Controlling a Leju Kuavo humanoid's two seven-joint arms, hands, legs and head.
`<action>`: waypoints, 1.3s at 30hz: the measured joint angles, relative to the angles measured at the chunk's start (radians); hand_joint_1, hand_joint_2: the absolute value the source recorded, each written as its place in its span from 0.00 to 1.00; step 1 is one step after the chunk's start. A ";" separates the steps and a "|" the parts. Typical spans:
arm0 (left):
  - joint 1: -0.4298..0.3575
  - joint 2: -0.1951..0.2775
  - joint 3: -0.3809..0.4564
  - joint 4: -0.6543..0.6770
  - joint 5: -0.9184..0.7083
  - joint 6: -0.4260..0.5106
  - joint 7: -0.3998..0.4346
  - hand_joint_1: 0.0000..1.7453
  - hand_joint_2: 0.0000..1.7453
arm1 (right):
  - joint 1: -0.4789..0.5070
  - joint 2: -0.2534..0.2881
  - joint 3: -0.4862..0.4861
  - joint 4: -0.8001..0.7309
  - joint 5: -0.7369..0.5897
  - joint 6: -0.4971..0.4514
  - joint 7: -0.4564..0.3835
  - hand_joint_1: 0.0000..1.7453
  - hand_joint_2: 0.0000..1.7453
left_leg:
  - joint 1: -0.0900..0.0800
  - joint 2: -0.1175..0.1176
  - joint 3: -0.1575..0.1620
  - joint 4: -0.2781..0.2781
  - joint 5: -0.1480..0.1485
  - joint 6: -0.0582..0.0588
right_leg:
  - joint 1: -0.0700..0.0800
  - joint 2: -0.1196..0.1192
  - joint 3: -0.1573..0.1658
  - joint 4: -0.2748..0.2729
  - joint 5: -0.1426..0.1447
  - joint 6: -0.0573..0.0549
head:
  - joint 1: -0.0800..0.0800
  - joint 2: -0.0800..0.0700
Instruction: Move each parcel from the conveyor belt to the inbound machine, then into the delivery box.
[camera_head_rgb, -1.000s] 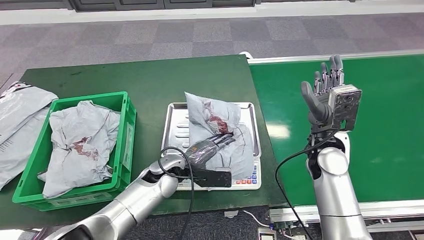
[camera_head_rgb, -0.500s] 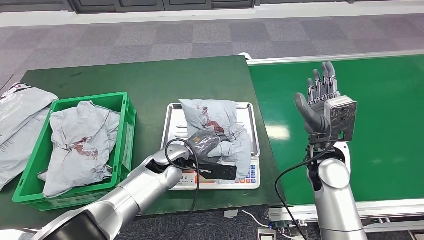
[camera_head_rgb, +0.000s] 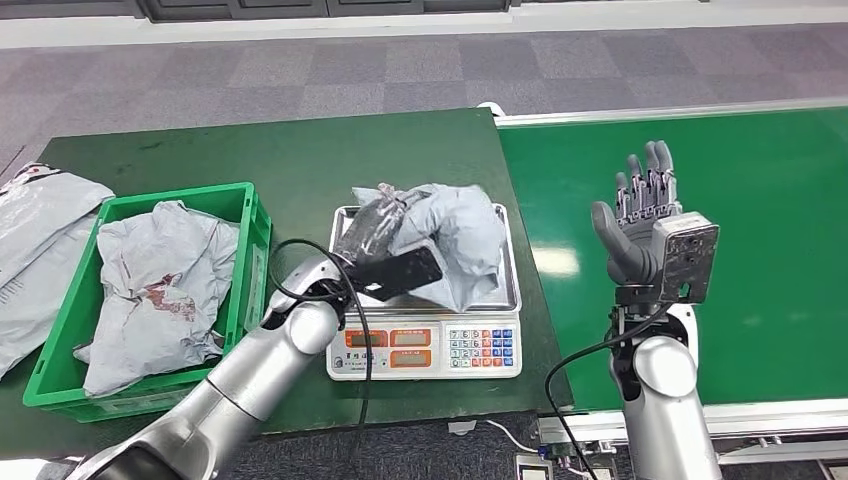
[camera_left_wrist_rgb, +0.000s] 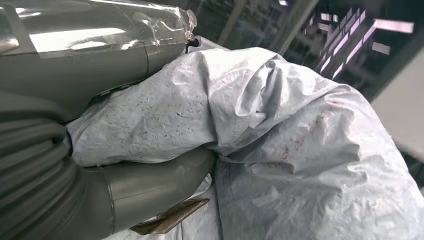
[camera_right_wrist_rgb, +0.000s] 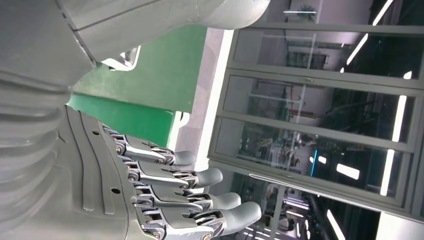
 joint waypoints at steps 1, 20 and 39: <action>0.002 0.005 0.016 -0.029 0.016 0.000 0.007 1.00 1.00 | 0.004 0.004 0.004 -0.003 -0.002 -0.002 -0.003 0.00 1.00 | 0.000 0.000 0.000 0.000 0.000 0.000 | 0.000 0.000 0.000 0.000 0.000 0.000 | 0.000 0.000; -0.106 0.178 0.179 -0.050 -0.382 0.292 0.150 1.00 1.00 | -0.060 0.061 0.120 -0.002 -0.123 -0.026 -0.013 0.00 1.00 | 0.001 -0.001 -0.003 0.000 0.003 -0.002 | 0.002 -0.001 -0.003 0.001 0.001 -0.002 | 0.000 0.000; 0.016 0.297 0.507 0.182 -0.475 0.466 0.163 1.00 1.00 | -0.154 0.071 0.146 0.083 -0.143 -0.050 0.009 0.00 1.00 | 0.002 0.004 -0.008 0.000 0.003 -0.003 | 0.003 0.004 -0.009 0.002 0.003 -0.002 | 0.000 0.000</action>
